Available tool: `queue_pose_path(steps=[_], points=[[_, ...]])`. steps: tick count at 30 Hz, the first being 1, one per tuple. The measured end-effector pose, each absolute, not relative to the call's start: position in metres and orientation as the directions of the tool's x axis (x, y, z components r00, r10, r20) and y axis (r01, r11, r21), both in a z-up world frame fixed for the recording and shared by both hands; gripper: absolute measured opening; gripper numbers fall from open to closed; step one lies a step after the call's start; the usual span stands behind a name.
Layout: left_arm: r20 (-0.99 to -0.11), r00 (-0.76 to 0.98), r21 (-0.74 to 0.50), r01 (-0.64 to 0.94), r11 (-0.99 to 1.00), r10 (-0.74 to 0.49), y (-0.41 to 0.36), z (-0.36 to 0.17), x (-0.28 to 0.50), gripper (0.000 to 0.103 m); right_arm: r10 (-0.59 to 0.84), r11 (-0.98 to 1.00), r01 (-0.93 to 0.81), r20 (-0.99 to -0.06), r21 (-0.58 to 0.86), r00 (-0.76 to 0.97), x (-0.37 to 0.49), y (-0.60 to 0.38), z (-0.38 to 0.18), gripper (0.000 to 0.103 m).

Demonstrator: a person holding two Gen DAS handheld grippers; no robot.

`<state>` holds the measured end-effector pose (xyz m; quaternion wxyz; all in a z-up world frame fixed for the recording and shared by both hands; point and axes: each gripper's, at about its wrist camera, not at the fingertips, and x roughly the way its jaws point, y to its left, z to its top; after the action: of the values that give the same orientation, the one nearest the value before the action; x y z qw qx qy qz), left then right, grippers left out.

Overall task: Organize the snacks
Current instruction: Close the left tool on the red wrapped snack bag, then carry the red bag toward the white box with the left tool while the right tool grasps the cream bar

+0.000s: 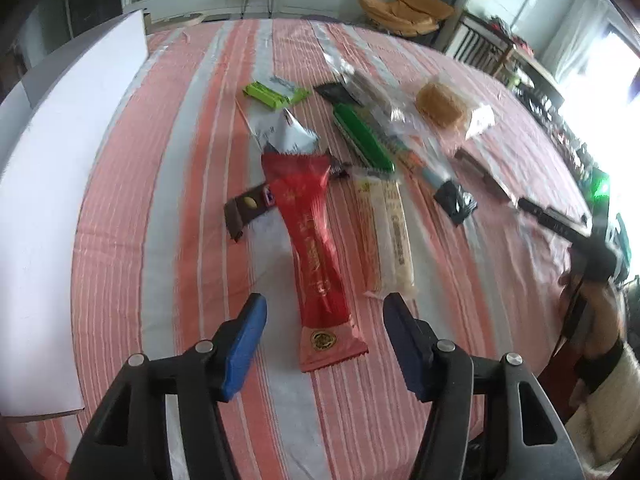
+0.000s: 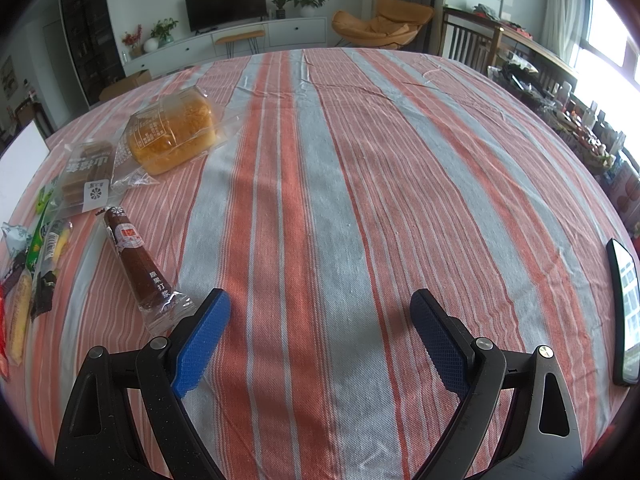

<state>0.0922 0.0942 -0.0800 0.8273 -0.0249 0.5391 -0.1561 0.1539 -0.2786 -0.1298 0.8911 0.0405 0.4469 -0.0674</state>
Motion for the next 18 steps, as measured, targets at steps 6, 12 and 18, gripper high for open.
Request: queue_pose_path(steps=[6,12,18], points=[[-0.900,0.389,-0.130,0.188,0.974,-0.195,0.083,-0.099,0.106,0.029,-0.080,0.988,0.152,-0.802,0.013,0.592,0.154,-0.279,-0.130,0.094],[-0.863,0.450,-0.186,0.138,0.973,-0.229,0.102,-0.092,0.097,0.012,0.283,0.940,0.008,-0.792,0.342,0.541,0.122,-0.245,-0.078,0.091],[-0.784,0.569,-0.246,0.079,0.966,-0.246,0.135,-0.049,0.077,0.012,0.467,0.876,-0.303,-0.816,0.375,0.341,0.140,-0.083,-0.059,0.090]])
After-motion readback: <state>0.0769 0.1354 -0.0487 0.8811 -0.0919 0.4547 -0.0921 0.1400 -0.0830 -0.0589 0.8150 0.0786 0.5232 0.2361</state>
